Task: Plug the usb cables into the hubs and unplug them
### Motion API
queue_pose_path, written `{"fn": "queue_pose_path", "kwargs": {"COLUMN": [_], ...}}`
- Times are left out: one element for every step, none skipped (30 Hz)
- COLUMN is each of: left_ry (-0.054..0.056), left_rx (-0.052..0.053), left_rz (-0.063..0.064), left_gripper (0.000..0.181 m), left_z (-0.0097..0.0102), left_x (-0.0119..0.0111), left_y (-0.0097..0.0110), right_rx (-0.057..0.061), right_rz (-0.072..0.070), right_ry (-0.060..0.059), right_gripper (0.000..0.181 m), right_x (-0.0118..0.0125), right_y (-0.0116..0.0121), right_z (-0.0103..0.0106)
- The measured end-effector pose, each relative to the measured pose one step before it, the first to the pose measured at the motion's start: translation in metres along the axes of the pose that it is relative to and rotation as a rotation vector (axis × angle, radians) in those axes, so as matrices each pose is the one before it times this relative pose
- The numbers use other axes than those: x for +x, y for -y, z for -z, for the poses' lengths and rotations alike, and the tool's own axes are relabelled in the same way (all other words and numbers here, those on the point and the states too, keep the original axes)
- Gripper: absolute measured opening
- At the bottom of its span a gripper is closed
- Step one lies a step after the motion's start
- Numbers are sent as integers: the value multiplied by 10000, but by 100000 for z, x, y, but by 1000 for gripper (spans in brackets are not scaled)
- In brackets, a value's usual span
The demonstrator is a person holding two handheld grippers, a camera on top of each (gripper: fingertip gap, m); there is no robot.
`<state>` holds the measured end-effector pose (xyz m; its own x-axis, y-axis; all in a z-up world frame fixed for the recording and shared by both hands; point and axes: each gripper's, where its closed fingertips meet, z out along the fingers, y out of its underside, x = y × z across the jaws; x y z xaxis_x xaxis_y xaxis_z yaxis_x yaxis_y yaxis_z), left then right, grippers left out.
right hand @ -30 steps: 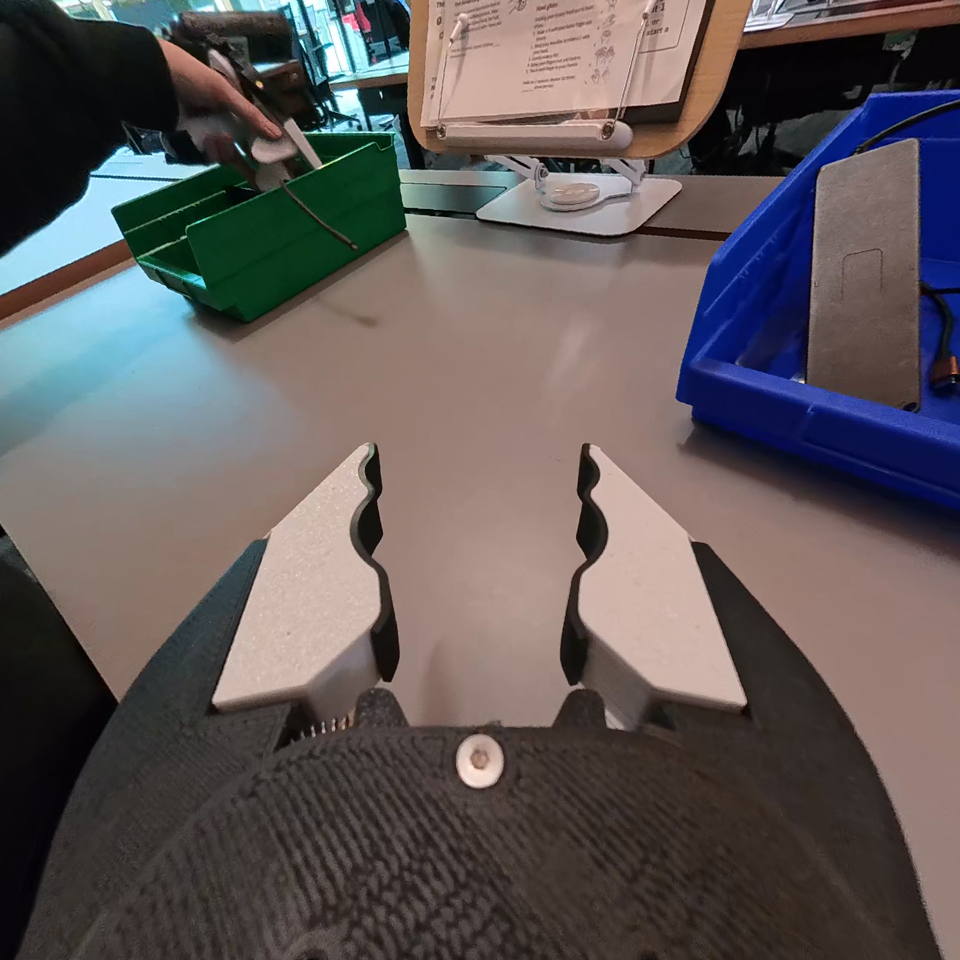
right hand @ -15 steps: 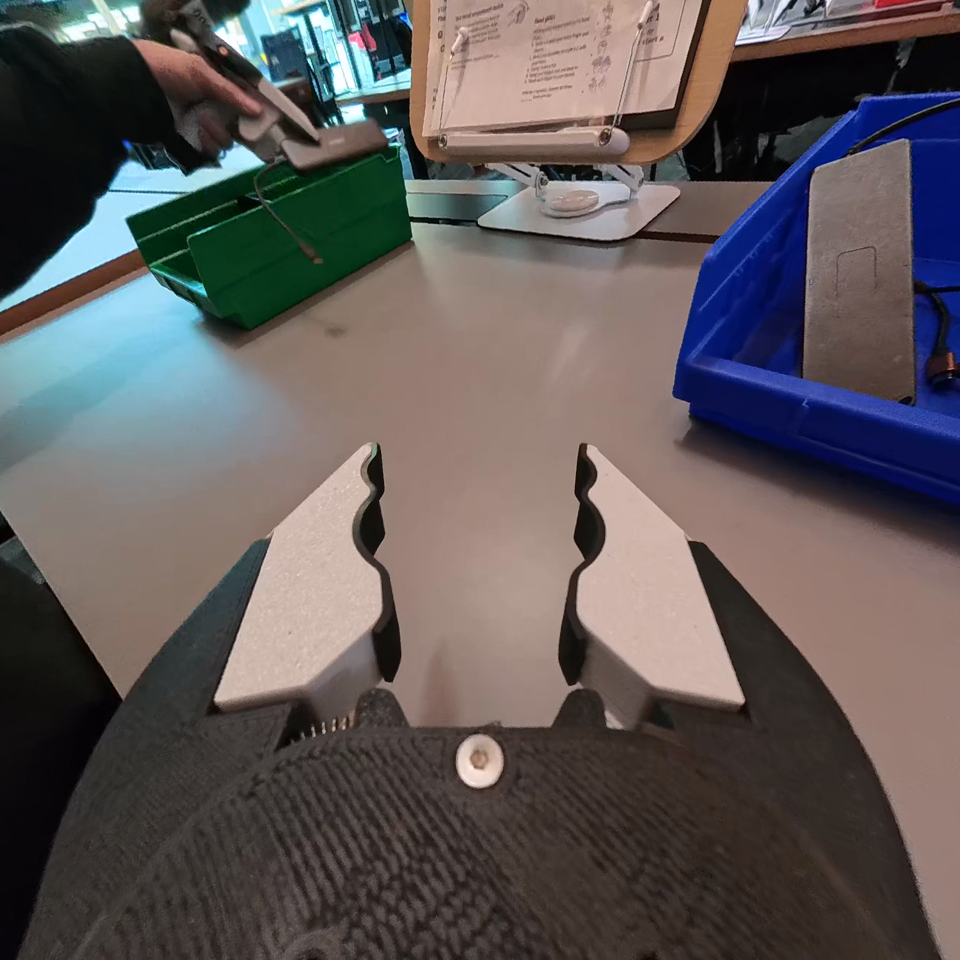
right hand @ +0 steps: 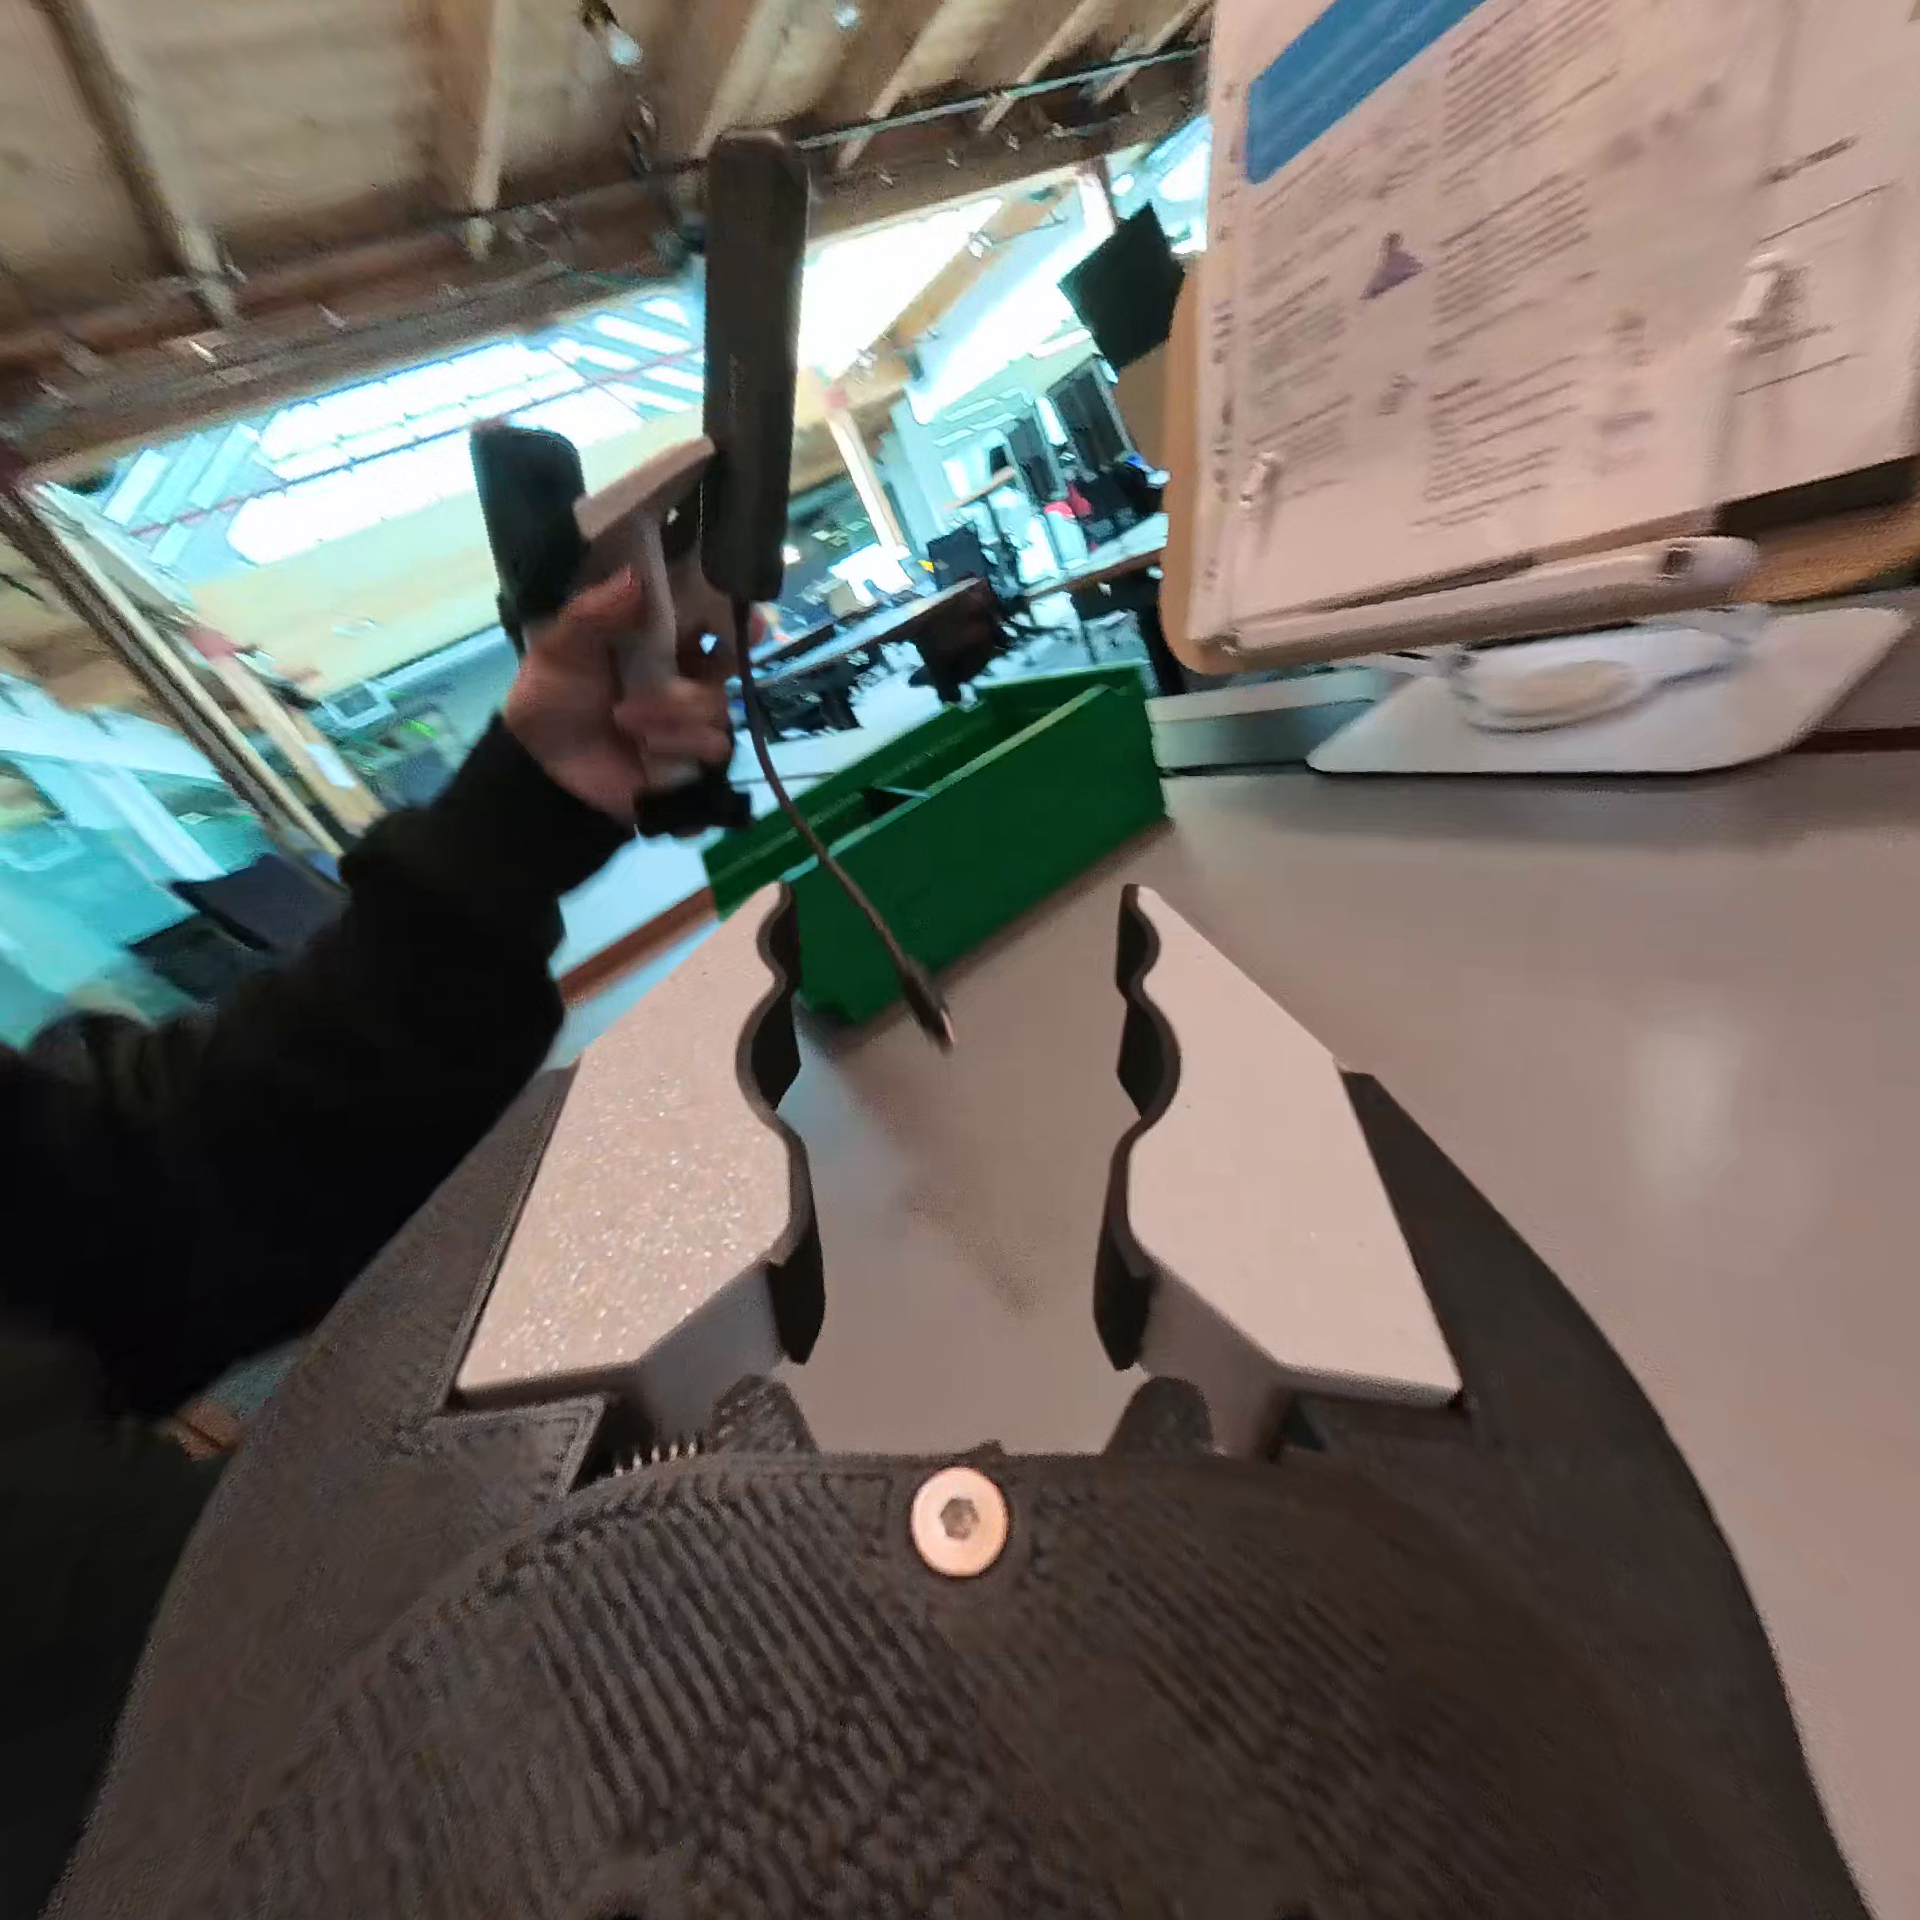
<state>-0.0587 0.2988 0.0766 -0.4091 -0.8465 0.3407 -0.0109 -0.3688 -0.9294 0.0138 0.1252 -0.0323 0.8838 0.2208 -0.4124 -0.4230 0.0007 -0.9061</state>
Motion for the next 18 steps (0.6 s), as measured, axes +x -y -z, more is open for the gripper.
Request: {"fn": "queue_pose_path", "kwargs": {"left_ry": [-243, -339, -300, -169, -120, -136, -35, -53, -187, -132, -43, -71, -122, -173, -248, -226, -54, 108], "left_rx": [327, 258, 223, 131, -58, -251, -258, -245, -315, -295, -219, -137, -26, 50, 85, 29, -116, -236], "left_rz": [-243, -160, -157, -208, -136, -15, -60, -185, -142, -92, -113, -131, -87, 31, 105, 135, 87, -104], "left_gripper": [9, 9, 8, 8, 8, 8, 8, 8, 8, 8, 8, 8, 8, 8, 8, 9, 9, 9], "left_z": [-1282, -1161, -1010, -826, -662, -522, -431, -348, -297, -275, -247, -225, -153, -100, -56, -10, 31, 104], "left_x": [2017, 1960, 1678, 1294, 1011, 841, 596, 538, 659, 529, 362, 348, 328, 309, 374, 322, 105, -92], "left_y": [-991, -1118, -1120, -1132, -1224, -1303, -1164, -995, -898, -694, -491, -317, -129, -14, 27, -24, -173, -266], "right_rx": [173, 187, 151, 108, 76, 22, -50, -94, -85, 12, 77, 92, 71, 7, 11, -75, -195, -240], "right_rz": [-183, -143, -63, -14, 20, 45, 61, 101, 144, 107, 53, 61, 4, 127, 213, 147, -57, -112], "right_ry": [399, 436, 519, 548, 584, 550, 319, 181, 336, 282, -1, 120, 174, 263, 256, 101, 14, 29], "right_gripper": [57, 56, 55, 55, 54, 52, 47, 39, 25, 18, 16, 16, 15, 13, 12, 11, 11, 11], "right_x": [-576, -656, -791, -820, -932, -906, -538, -301, -540, -500, -63, -219, -273, -397, -440, -205, 10, 42], "right_y": [191, 170, 74, 5, -34, -141, -293, -405, -409, -263, -161, -112, -53, 11, 58, -34, -188, -222], "right_z": [-1373, -1143, -863, -620, -418, -273, -149, -23, 116, 134, 143, 139, 146, 199, 268, 270, 256, 276]}}
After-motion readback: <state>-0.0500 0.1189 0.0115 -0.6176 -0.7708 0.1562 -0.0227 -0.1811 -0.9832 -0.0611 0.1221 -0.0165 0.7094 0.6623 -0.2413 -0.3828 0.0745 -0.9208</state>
